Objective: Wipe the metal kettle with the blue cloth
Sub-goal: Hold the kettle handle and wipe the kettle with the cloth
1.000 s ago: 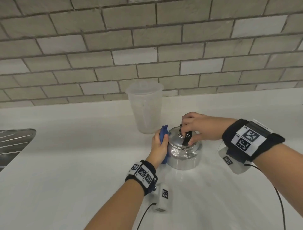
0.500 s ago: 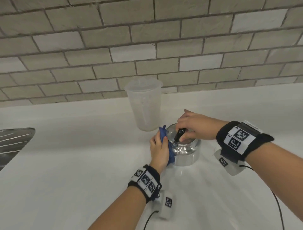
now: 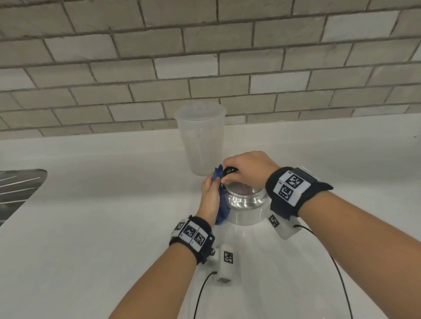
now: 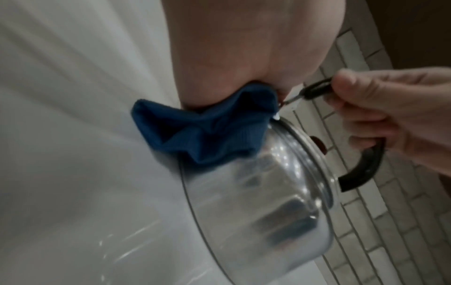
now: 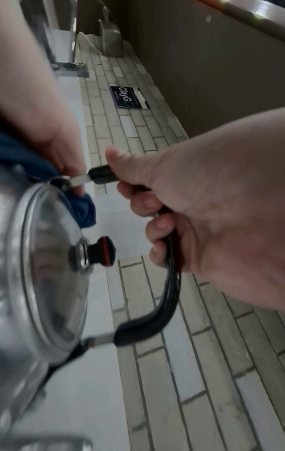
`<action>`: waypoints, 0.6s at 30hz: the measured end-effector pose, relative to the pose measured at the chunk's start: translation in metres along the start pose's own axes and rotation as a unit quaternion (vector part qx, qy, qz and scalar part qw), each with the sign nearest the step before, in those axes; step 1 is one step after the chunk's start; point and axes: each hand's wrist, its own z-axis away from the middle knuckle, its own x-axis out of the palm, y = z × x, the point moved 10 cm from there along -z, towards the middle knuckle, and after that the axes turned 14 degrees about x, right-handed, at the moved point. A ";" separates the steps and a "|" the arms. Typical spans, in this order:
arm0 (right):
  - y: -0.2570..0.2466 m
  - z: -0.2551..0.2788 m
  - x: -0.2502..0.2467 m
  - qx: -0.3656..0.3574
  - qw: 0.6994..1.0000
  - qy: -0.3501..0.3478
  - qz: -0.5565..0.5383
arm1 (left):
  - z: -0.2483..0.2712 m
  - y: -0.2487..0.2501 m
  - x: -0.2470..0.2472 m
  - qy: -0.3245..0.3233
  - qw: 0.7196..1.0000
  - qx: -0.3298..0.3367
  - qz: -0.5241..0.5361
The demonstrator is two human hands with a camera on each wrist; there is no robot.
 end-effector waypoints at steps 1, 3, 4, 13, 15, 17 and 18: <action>-0.004 -0.003 0.000 0.015 1.000 0.000 -0.003 | 0.000 -0.001 -0.001 0.008 1.000 0.003 0.006; -0.011 -0.010 0.000 0.048 0.999 0.007 -0.012 | 0.001 -0.010 -0.009 0.044 0.999 -0.007 0.001; -0.014 -0.014 0.000 0.064 0.998 0.012 -0.015 | 0.002 -0.019 -0.017 0.072 0.997 -0.014 -0.006; -0.022 -0.039 0.008 0.138 0.983 -0.045 -0.111 | 0.040 -0.005 -0.037 0.106 0.975 -0.029 -0.194; -0.015 -0.032 0.006 0.102 0.981 -0.093 -0.139 | 0.031 -0.007 -0.044 0.104 0.979 -0.034 -0.173; -0.003 -0.022 0.008 0.090 0.974 -0.133 -0.161 | 0.021 -0.008 -0.046 0.113 0.985 -0.035 -0.127; 0.002 -0.017 0.010 0.093 0.970 -0.143 -0.174 | 0.018 -0.011 -0.046 0.125 0.986 -0.037 -0.107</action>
